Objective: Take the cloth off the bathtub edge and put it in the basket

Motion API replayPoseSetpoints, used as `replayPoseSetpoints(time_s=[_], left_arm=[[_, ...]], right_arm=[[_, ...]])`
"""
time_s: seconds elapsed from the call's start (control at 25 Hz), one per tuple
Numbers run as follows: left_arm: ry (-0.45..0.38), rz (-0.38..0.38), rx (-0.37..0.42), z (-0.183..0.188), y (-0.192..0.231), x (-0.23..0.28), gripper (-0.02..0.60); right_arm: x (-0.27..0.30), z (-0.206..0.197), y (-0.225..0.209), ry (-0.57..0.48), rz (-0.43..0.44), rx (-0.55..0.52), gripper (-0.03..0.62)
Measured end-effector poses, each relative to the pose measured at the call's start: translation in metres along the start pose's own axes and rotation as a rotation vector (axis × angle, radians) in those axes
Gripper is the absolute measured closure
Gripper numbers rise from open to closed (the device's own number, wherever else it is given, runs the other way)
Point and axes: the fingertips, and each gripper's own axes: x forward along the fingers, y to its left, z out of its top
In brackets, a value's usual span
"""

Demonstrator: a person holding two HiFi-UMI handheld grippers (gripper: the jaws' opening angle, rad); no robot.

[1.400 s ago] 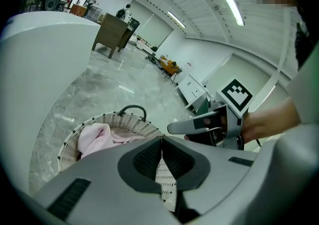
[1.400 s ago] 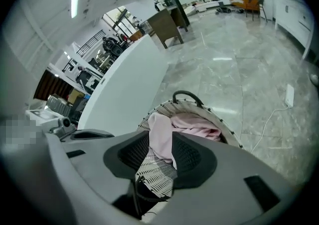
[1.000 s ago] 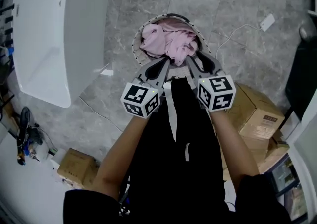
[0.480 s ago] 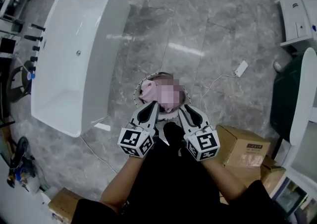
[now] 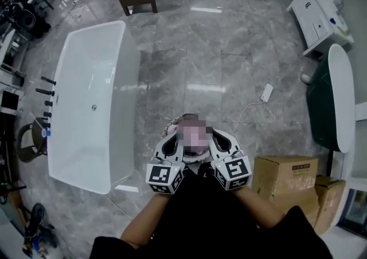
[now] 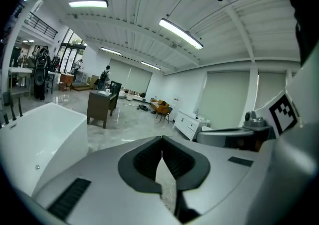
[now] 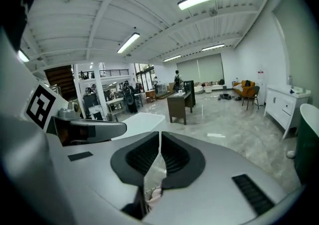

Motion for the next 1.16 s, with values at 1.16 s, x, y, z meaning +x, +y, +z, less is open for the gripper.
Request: replayPoseSetpoints(time_s=[1.16], left_arm=[[-0.105,-0.132,0.127,0.075,0.005,-0.028,0.566]], right_arm=[[0.005,0.062,0.059,-0.172,-0.167,-0.067,0.563]])
